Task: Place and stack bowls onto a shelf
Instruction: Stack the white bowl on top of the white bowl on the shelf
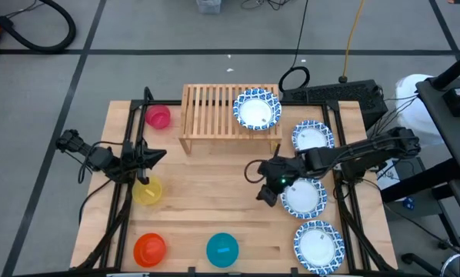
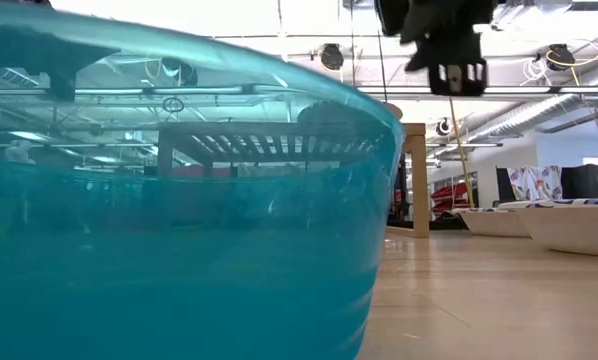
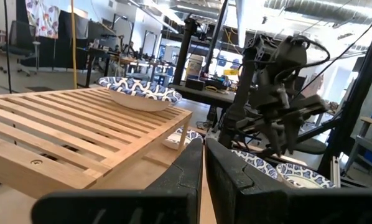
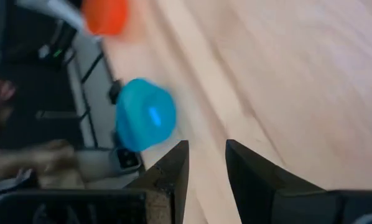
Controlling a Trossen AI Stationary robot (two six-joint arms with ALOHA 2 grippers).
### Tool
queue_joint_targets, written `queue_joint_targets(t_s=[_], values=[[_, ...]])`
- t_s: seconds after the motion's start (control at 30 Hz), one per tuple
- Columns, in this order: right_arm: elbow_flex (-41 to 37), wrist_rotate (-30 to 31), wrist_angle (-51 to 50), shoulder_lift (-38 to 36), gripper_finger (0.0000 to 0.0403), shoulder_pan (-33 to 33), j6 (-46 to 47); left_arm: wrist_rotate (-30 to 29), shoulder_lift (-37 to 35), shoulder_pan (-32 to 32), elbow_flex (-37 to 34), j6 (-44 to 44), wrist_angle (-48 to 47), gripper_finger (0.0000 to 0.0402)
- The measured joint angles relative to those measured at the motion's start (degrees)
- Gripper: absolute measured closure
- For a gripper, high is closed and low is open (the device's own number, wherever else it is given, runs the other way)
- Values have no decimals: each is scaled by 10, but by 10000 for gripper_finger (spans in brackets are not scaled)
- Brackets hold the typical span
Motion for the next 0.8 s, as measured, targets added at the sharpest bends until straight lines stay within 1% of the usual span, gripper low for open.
queue_joint_targets(t_s=[0.17,0.43,0.53,0.67,0.8], values=[[0,56,-60,5,305,11,79,0,0,0,0,1,0,378],[0,54,-206,32,305,15,131,0,0,0,0,12,2,378],[0,53,-227,43,305,15,161,0,0,0,0,12,2,378],[0,37,-217,55,305,15,211,0,0,0,0,12,2,378],[0,21,-225,63,305,15,223,0,0,0,0,12,2,378]])
